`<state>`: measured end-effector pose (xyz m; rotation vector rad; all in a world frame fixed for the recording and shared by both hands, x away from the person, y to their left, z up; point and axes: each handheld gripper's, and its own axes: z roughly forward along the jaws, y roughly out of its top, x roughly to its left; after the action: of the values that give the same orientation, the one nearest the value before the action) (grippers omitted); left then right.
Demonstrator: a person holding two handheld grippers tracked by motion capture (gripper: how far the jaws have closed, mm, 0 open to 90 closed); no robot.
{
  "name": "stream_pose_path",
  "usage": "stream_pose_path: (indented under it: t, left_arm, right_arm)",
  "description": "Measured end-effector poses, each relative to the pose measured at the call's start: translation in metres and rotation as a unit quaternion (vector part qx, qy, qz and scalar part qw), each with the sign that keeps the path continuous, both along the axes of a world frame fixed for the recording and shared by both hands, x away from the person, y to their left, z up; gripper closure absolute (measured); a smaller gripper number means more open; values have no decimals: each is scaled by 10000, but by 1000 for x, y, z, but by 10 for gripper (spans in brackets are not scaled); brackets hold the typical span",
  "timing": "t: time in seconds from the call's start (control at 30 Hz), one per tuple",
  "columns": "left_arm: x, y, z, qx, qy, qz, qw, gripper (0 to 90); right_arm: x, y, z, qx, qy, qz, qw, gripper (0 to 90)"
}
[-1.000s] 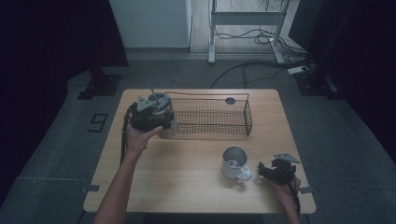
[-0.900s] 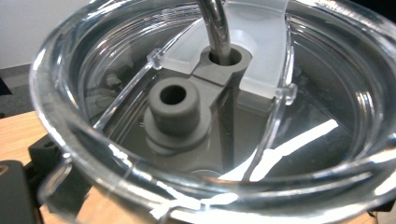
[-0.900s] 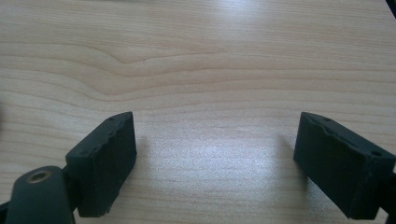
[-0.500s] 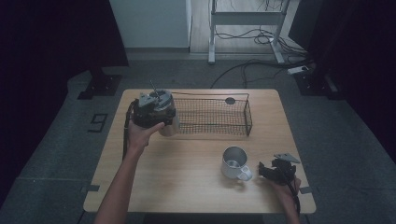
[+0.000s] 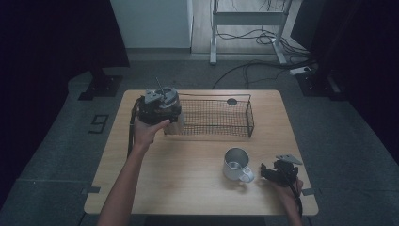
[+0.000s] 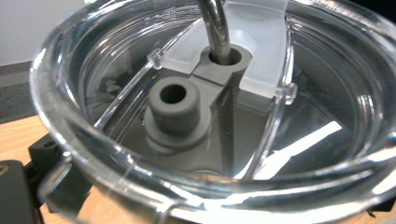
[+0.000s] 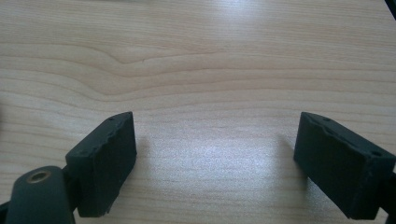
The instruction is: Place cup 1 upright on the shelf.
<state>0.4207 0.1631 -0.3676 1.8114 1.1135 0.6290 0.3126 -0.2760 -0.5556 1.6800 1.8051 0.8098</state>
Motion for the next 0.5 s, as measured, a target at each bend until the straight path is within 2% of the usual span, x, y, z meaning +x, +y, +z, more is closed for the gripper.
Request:
stream_pose_path:
  t: [0.5]
  left_arm:
    - [10,-10,3,-28,7,-14,10000,38]
  right_arm:
    - [0,0,0,-1,0,-11,10000,128]
